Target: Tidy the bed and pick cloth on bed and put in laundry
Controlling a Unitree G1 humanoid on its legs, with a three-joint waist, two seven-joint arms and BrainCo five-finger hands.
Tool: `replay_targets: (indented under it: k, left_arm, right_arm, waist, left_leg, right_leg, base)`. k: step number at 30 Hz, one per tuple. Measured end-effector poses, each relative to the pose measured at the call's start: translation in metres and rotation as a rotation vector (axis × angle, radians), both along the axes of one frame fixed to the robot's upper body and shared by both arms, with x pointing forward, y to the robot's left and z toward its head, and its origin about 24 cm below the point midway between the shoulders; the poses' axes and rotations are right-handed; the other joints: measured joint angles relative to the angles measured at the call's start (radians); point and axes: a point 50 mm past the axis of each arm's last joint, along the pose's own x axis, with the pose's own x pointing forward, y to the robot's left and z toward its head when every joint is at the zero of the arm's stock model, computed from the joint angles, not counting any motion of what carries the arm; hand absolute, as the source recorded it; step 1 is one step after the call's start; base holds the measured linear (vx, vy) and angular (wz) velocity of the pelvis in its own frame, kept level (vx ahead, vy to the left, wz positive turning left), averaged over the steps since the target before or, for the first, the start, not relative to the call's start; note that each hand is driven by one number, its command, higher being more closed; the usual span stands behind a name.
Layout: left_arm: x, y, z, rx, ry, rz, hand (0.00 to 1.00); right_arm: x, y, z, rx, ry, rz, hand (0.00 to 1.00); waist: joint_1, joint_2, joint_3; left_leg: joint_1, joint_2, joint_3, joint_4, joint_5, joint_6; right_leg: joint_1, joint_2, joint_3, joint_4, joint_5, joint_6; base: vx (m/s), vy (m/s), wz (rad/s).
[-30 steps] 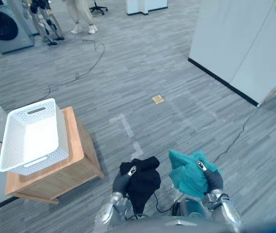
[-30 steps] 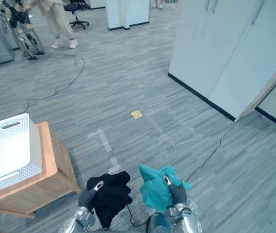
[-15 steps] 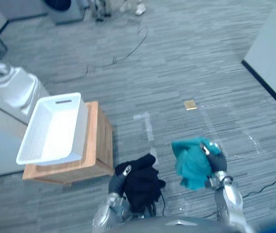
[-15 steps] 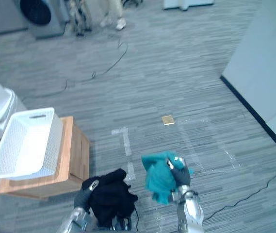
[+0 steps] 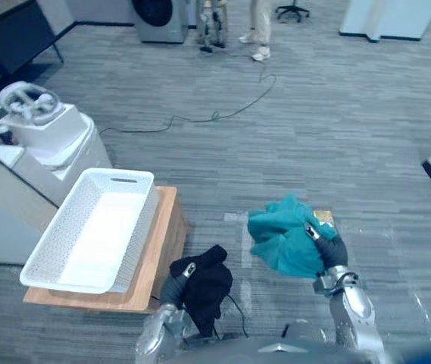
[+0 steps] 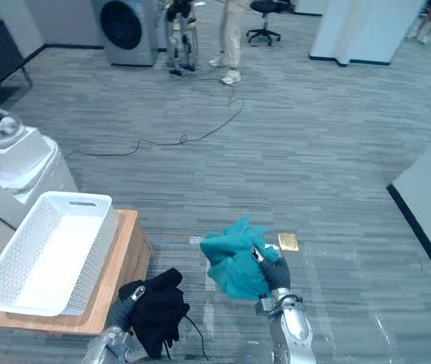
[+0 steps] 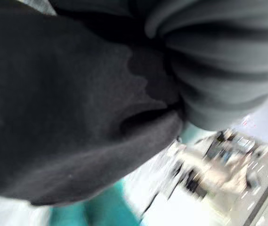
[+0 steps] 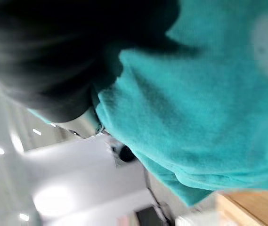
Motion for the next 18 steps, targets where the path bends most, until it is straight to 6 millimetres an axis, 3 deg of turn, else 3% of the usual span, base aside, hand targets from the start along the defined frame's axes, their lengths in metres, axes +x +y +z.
replay_targets:
  k: [1,4,5,6,7,9,11,13,15,16,18]
  left_arm:
    - [0.001,-0.001,0.002,0.003,-0.014,0.000,1.00]
    - [0.002,0.002,0.009,0.033,-0.077,0.022,1.00]
    - [0.002,0.007,0.011,0.050,-0.099,0.035,1.00]
    - [0.001,0.009,0.012,0.055,-0.109,0.051,1.00]
    - [0.000,0.007,0.014,0.047,-0.122,0.055,1.00]
    - [-0.002,0.006,0.018,0.016,-0.146,0.088,1.00]
    - [-0.004,0.010,0.026,-0.019,-0.189,0.169,1.00]
    - [-0.008,0.016,0.031,-0.055,-0.206,0.253,1.00]
    - [-0.014,0.024,0.032,-0.073,-0.210,0.311,1.00]
    - [-0.017,0.028,0.031,-0.072,-0.206,0.320,1.00]
    - [-0.021,0.028,0.028,-0.078,-0.180,0.308,1.00]
  right_arm:
    - [-0.010,-0.002,-0.006,-0.002,0.032,-0.013,1.00]
    - [-0.044,-0.006,-0.025,-0.060,0.057,-0.003,1.00]
    - [-0.052,-0.004,-0.029,-0.091,0.050,0.012,1.00]
    - [-0.054,-0.002,-0.030,-0.139,0.032,0.036,1.00]
    - [-0.052,-0.002,-0.027,-0.182,0.010,0.057,1.00]
    - [-0.048,0.001,-0.023,-0.204,-0.018,0.095,1.00]
    - [-0.037,0.010,-0.019,-0.164,-0.037,0.146,1.00]
    - [-0.028,0.022,-0.016,-0.114,-0.032,0.218,1.00]
    - [-0.025,0.032,-0.012,-0.087,-0.033,0.277,1.00]
    - [-0.024,0.035,-0.010,-0.067,-0.033,0.292,1.00]
    - [-0.021,0.031,-0.010,-0.062,-0.021,0.281,1.00]
  waist:
    - [-0.005,0.003,0.001]
    - [-0.002,0.009,-0.001]
    - [-0.004,0.000,-0.005]
    - [-0.008,0.020,-0.006]
    - [-0.004,0.036,-0.006]
    - [-0.002,0.052,-0.019]
    - [0.009,0.049,-0.020]
    - [0.028,0.051,-0.019]
    - [0.036,0.045,-0.013]
    - [0.054,0.043,-0.013]
    - [0.062,0.040,-0.011]
  left_leg:
    - [0.003,0.010,-0.036,0.006,-0.016,-0.010]
    - [-0.019,0.048,-0.181,0.104,-0.118,-0.050]
    - [-0.034,0.053,-0.219,0.145,-0.156,-0.068]
    - [-0.036,0.096,-0.229,0.177,-0.185,-0.093]
    - [-0.036,0.132,-0.219,0.181,-0.176,-0.122]
    - [-0.031,0.171,-0.207,0.173,-0.143,-0.144]
    - [-0.023,0.200,-0.198,0.178,-0.100,-0.145]
    - [-0.085,0.229,-0.179,0.325,-0.074,-0.142]
    - [-0.191,0.276,-0.099,0.555,-0.033,-0.153]
    - [-0.240,0.311,-0.005,0.656,-0.048,-0.160]
    - [-0.279,0.329,0.158,0.683,-0.090,-0.157]
  right_leg:
    - [-0.007,0.014,0.031,-0.074,0.013,0.009]
    - [-0.017,0.049,0.222,-0.311,0.141,0.023]
    - [-0.015,0.048,0.297,-0.347,0.177,0.018]
    - [-0.015,0.089,0.292,-0.299,0.219,0.035]
    - [-0.028,0.105,0.265,-0.238,0.198,0.028]
    - [-0.032,0.102,0.194,-0.139,0.114,-0.003]
    - [0.002,0.106,0.135,-0.117,0.056,-0.030]
    - [0.075,0.121,0.065,-0.155,0.031,-0.048]
    - [0.165,0.126,-0.015,-0.195,0.014,-0.073]
    - [0.221,0.126,-0.061,-0.225,0.007,-0.085]
    - [0.306,0.122,-0.130,-0.292,0.007,-0.085]
  base:
    - [0.33,-0.343,1.68]
    - [0.28,-0.385,1.36]
    - [0.42,-0.578,1.38]
    - [0.34,-0.469,1.04]
    - [0.33,-0.445,0.82]
    - [0.33,-0.379,0.84]
    - [0.34,-0.368,0.84]
    - [0.26,-0.294,0.90]
    - [0.28,-0.249,1.02]
    - [0.25,-0.172,1.04]
    - [0.20,-0.116,1.04]
